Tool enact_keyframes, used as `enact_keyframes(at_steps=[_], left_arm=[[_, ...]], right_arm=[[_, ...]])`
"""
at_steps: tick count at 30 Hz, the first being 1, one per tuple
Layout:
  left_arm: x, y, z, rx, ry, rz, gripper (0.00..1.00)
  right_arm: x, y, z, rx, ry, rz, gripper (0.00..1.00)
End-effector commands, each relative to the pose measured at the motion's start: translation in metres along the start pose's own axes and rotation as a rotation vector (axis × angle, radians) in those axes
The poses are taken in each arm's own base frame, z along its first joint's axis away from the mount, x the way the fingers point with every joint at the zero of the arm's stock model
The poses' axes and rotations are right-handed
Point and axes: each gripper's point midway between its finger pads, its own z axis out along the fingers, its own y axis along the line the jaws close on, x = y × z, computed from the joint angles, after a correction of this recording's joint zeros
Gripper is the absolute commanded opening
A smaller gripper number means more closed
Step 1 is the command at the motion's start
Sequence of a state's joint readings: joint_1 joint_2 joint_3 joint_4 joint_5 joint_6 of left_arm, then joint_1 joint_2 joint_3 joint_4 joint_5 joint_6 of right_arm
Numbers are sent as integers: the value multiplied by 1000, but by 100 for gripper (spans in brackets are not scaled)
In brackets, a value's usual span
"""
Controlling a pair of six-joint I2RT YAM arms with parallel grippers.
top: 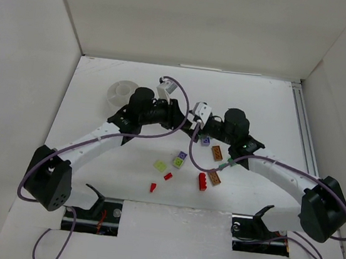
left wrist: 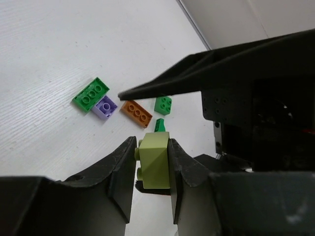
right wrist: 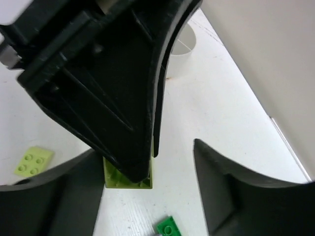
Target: Sort the legos into containers by color
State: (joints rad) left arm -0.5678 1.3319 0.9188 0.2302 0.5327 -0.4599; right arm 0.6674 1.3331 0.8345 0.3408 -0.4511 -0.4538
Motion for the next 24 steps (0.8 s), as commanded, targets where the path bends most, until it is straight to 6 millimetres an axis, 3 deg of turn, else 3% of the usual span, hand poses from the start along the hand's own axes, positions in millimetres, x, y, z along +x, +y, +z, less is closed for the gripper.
enact_keyframes(at_steps=[1,2,4,6,7,8,11,15,16,18,19,24], left_arm=[[-31,-20,-7,34,-47,38,0],[-42,-18,-9,22,-76,54,0],[-50,-9,-8,-20,-95,68,0],[-56,9,-11,-90,-99,52,0],[-68,34,-20,-166,-139,33,0],[-68,34,-20,-167,-140,32,0],[-81,80,-39,-311,-185,-27,0],[-102,145,-79,-580,-287,-113,0],[-111,166,-98,-656,-334,-132,0],[-118,187,-116,-725,-372,-176,0],[-124,204,-135,-798,-419,-199,0],[-132,249,-174,-952,-449,-271,0]], right_arm=[[-20,-20,1,61,-47,-37,76],[-24,-23,3,60,-46,-37,92],[-9,-23,6,68,7,13,100],[-9,-32,4,96,13,39,100],[-16,-39,-5,128,1,42,100],[-16,-39,-5,128,1,42,100],[-14,-57,-24,202,4,62,100],[4,-82,-53,329,43,109,100],[12,-85,-57,343,58,116,100],[23,-95,-72,384,87,129,100],[25,-99,-76,397,92,131,100],[38,-115,-94,453,114,163,100]])
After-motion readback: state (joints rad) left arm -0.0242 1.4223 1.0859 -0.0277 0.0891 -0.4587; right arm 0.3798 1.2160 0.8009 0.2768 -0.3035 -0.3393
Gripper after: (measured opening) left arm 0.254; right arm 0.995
